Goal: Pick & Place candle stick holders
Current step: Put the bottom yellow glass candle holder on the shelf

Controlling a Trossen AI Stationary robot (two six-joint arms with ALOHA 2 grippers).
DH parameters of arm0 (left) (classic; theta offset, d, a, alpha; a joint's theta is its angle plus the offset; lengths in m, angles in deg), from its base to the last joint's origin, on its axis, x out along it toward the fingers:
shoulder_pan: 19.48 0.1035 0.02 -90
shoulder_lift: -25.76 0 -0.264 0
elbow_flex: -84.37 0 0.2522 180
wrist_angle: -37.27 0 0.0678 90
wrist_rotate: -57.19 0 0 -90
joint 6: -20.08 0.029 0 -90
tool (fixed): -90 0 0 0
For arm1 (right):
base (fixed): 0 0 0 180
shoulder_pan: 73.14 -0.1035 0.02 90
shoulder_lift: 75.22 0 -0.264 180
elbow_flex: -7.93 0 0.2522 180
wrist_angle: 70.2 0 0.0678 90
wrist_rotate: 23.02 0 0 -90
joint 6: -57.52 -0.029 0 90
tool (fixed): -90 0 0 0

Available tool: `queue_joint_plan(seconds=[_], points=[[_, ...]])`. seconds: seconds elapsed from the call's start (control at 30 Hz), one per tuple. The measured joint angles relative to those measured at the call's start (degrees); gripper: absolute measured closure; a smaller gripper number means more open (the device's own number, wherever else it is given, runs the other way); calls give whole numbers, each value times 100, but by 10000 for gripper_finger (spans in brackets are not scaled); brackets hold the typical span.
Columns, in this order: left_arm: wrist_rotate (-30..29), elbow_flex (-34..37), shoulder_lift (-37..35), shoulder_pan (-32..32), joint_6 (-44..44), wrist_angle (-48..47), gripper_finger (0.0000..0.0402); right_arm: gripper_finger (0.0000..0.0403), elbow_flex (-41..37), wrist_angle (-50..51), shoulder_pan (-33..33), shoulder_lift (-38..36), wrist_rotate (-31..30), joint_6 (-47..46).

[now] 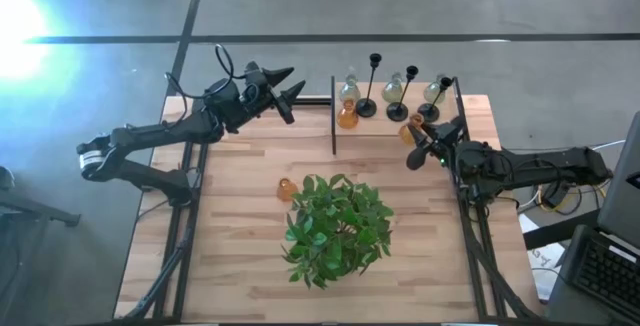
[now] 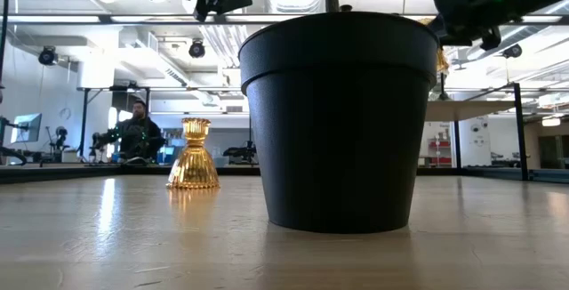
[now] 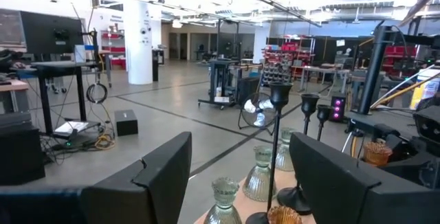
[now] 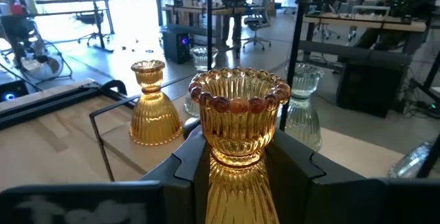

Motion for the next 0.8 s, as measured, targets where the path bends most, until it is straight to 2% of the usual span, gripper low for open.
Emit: queue_joint_plan(seconds=[0.17,0.4,0.53,0.8], points=[[-65,0,0,4,2,0,152,301,-158,-186,469,-1,566,30],[-92,0,0,4,-20,0,152,301,-711,-1347,945,2,1068,95],[-94,0,0,7,-24,0,152,301,-839,-1665,1084,31,1543,75],[-103,-4,0,28,-39,0,153,301,-714,-1639,1170,427,1588,361]])
